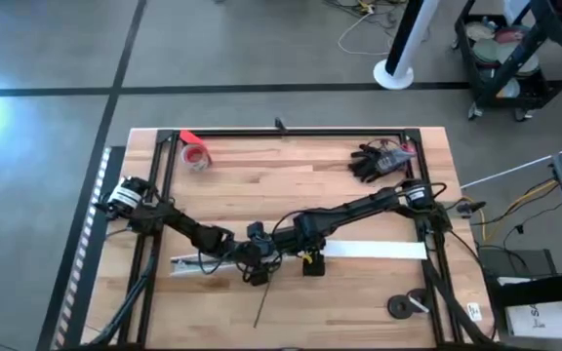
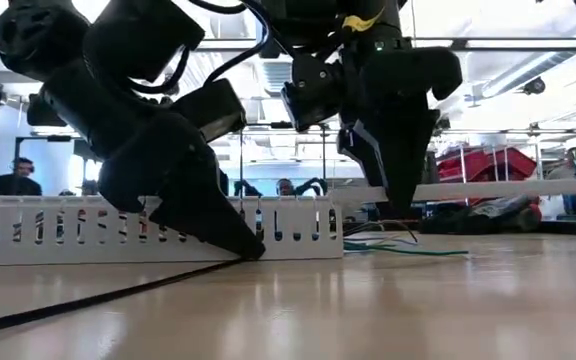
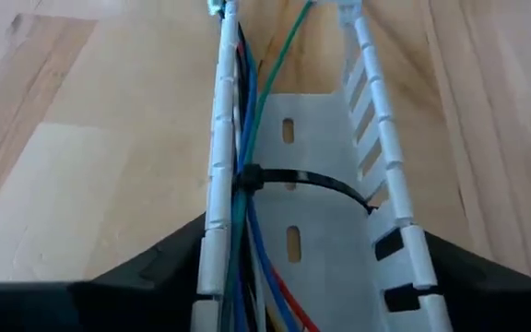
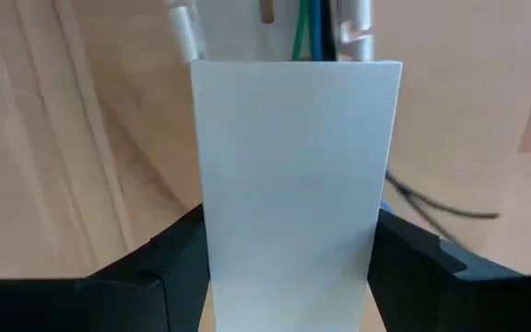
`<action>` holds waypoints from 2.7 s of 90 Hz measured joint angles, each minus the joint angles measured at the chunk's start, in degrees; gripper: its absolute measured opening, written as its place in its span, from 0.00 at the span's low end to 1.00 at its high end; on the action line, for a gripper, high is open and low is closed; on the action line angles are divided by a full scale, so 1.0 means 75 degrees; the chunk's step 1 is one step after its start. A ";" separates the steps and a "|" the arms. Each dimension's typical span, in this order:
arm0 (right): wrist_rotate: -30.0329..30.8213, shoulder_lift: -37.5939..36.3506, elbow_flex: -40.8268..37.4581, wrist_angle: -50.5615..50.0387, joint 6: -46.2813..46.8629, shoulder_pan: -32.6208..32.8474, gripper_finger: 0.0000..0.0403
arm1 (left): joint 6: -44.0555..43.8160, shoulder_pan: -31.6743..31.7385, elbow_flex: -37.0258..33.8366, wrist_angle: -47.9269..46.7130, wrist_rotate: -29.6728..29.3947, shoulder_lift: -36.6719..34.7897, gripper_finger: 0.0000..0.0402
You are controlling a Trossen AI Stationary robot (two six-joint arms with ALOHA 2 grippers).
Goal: Ziptie cables
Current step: Close the cable duct
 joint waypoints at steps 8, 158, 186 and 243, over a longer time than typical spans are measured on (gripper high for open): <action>-0.0001 0.0000 -0.0001 -0.0001 -0.0014 0.0003 0.54 | 0.0004 0.0000 0.0000 0.0009 0.0007 0.0000 0.60; -0.0394 0.0000 -0.0073 -0.0005 -0.0814 0.0052 0.55 | 0.0334 0.0020 0.0003 0.0335 0.0037 0.0000 0.58; -0.0366 0.0000 -0.0073 -0.0002 -0.0867 0.0130 0.54 | 0.0195 0.0063 0.0003 0.0350 0.0007 0.0000 0.58; -0.0411 0.0000 -0.0079 0.0288 -0.0456 0.0124 0.55 | -0.0008 0.0099 -0.0003 0.0522 -0.0075 0.0003 0.57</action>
